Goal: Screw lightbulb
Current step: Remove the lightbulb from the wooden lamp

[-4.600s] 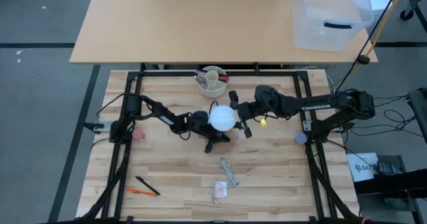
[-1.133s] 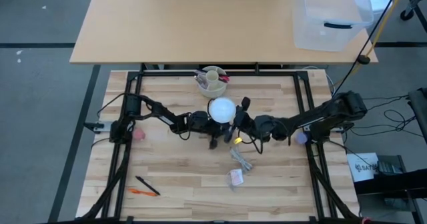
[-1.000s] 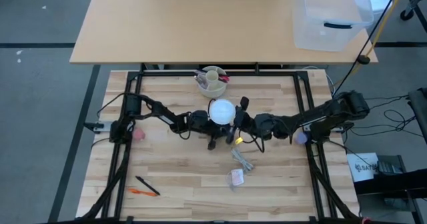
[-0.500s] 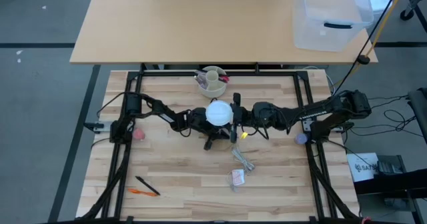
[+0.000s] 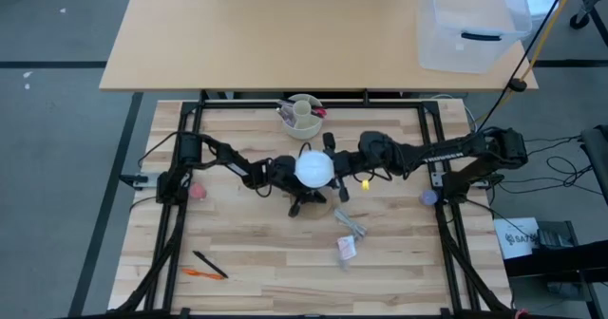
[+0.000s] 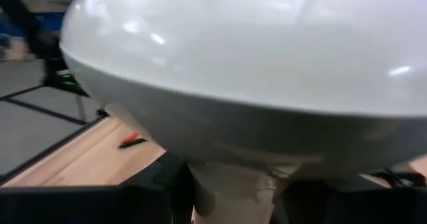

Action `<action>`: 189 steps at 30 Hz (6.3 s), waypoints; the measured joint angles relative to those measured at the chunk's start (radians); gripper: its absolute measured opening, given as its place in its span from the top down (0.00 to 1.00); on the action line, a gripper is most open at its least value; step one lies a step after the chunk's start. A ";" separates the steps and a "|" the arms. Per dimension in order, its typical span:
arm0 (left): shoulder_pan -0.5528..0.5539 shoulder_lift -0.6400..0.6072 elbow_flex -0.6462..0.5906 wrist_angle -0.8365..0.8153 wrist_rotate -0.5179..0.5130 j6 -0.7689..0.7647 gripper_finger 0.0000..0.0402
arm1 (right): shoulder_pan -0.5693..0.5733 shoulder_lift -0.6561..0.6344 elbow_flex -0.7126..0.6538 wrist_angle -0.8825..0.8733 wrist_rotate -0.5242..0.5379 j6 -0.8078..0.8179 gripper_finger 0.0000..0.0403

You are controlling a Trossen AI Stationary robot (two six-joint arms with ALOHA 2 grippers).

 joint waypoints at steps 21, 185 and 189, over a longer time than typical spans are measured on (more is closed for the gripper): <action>0.000 0.000 0.001 -0.003 -0.039 -0.031 0.96 | -0.002 -0.084 0.000 -0.110 -0.114 0.082 0.31; -0.046 -0.001 0.000 -0.016 -0.274 -0.088 0.96 | 0.385 0.026 0.081 -0.336 1.136 0.295 0.27; -0.046 -0.001 0.000 -0.015 -0.329 -0.106 0.96 | 0.385 0.056 0.081 -0.163 1.173 0.231 0.27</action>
